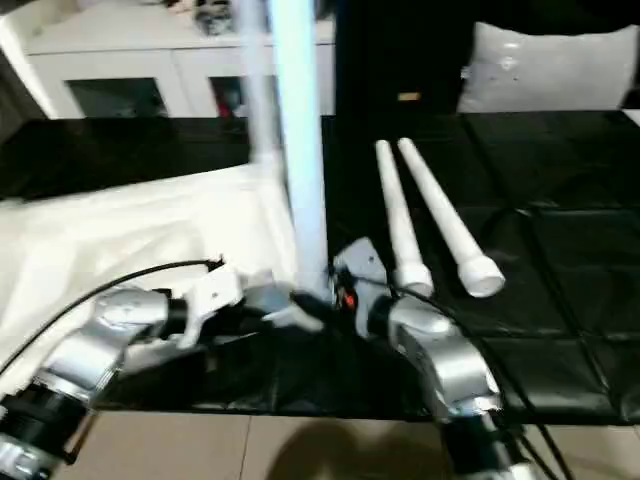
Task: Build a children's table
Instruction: Rotate leg to tighten
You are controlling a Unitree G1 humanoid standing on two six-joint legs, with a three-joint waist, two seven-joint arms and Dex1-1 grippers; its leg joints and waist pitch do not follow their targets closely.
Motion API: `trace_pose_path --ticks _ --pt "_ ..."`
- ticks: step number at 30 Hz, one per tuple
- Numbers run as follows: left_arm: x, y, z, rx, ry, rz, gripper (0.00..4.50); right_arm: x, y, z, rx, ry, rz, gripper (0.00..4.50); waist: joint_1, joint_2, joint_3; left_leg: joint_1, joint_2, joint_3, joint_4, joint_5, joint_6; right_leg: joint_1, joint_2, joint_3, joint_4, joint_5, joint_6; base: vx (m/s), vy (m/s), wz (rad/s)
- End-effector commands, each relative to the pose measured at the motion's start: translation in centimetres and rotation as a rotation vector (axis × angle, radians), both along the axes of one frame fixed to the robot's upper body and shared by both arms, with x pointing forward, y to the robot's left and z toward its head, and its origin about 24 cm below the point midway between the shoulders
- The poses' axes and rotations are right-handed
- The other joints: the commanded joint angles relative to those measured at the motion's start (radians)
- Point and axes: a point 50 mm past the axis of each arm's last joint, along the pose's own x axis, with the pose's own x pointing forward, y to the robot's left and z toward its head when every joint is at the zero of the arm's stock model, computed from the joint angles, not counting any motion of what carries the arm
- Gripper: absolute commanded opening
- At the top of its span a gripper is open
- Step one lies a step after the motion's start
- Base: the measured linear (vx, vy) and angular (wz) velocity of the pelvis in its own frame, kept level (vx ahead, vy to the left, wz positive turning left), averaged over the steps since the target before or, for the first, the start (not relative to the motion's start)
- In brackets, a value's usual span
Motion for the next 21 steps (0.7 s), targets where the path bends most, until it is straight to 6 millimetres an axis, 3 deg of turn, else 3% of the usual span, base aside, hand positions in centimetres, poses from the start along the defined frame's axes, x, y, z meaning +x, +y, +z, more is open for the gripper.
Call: trace_pose_path --ticks 1,3,4,6,9,10,12,13,14,15,17,21 --pt "-1.1 -4.3 0.6 -0.078 -0.011 -0.049 0.0 1.3 2.6 -0.8 0.011 0.065 -0.152 2.72 0.001 -0.011 -0.041 -0.012 0.047 -0.019 -0.08 -0.202 0.018 0.044 -0.083 0.052 -0.099 -0.381 -0.163 0.0 0.0 0.0" --pt "-1.0 -4.8 0.8 -0.084 -0.018 -0.026 0.0 1.6 2.8 -0.9 0.006 0.069 -0.203 2.72 -0.005 -0.007 -0.04 -0.012 0.046 -0.021 -0.08 -0.195 0.016 0.044 -0.083 0.049 -0.101 -0.391 -0.16 0.0 0.0 0.0" --pt "-0.9 -5.4 1.0 -0.08 -0.031 -0.001 0.0 1.8 3.0 -0.7 0.031 0.07 -0.212 2.72 -0.005 -0.024 -0.043 -0.015 0.046 -0.019 -0.078 -0.186 0.025 0.047 -0.082 0.05 -0.102 -0.383 -0.15 0.0 0.0 0.0" --pt "-0.8 -5.4 1.0 -0.063 -0.045 0.004 0.0 1.6 3.0 -0.5 0.066 0.067 -0.183 3.28 0.002 -0.011 -0.046 -0.015 0.051 -0.021 -0.078 -0.162 0.036 0.047 -0.083 0.052 -0.094 -0.314 -0.162 0.0 0.0 0.0" --pt "-0.6 -5.0 0.9 -0.032 -0.064 0.006 0.0 1.4 2.6 -0.4 0.047 0.041 -0.165 3.52 0.007 -0.012 -0.052 -0.018 0.054 -0.021 -0.075 -0.114 0.052 0.052 -0.083 0.052 -0.081 -0.176 -0.197 0.0 0.0 0.0" --pt "-0.4 -4.5 0.8 -0.007 -0.07 0.013 0.0 1.3 2.0 -0.3 0.048 0.02 -0.159 3.69 0.014 -0.006 -0.055 -0.015 0.054 -0.019 -0.07 -0.088 0.06 0.051 -0.084 0.052 -0.077 -0.129 -0.21 0.0 0.0 0.0" --pt "0.0 -3.8 0.8 0.022 -0.079 0.02 0.0 1.2 1.1 0.0 0.059 -0.005 -0.153 3.78 0.027 -0.007 -0.056 -0.016 0.054 -0.016 -0.067 -0.072 0.071 0.053 -0.083 0.053 -0.075 -0.09 -0.215 0.0 0.0 0.0" --pt "0.1 -3.5 0.7 0.033 -0.082 0.019 0.0 1.1 0.6 0.1 0.051 -0.025 -0.143 3.88 0.032 -0.001 -0.058 -0.017 0.055 -0.018 -0.067 -0.05 0.074 0.056 -0.085 0.052 -0.068 -0.055 -0.219 0.0 0.0 0.0" --pt "0.2 -3.3 0.6 0.039 -0.083 0.019 0.0 1.0 0.3 0.2 0.045 -0.037 -0.137 3.97 0.032 -0.004 -0.056 -0.018 0.054 -0.017 -0.066 -0.052 0.077 0.054 -0.082 0.051 -0.07 -0.05 -0.217 0.0 0.0 0.0" --pt "0.3 -3.1 0.6 0.046 -0.088 0.013 0.0 0.9 -0.1 0.3 0.042 -0.05 -0.127 4.14 0.036 0.003 -0.058 -0.018 0.054 -0.018 -0.065 -0.056 0.076 0.055 -0.085 0.051 -0.067 -0.042 -0.22 0.0 0.0 0.0" --pt "0.6 -2.6 0.6 0.06 -0.104 -0.013 0.0 0.6 -1.3 0.8 0.031 -0.096 -0.091 4.32 0.038 -0.005 -0.054 -0.018 0.051 -0.016 -0.066 -0.091 0.074 0.057 -0.083 0.05 -0.077 -0.089 -0.21 0.0 0.0 0.0" --pt "0.8 -2.0 0.6 0.078 -0.106 -0.071 0.0 0.2 -2.7 1.3 0.02 -0.144 -0.043 4.47 0.044 -0.004 -0.052 -0.018 0.052 -0.017 -0.07 -0.119 0.066 0.055 -0.084 0.05 -0.083 -0.169 -0.188 0.0 0.0 0.0"
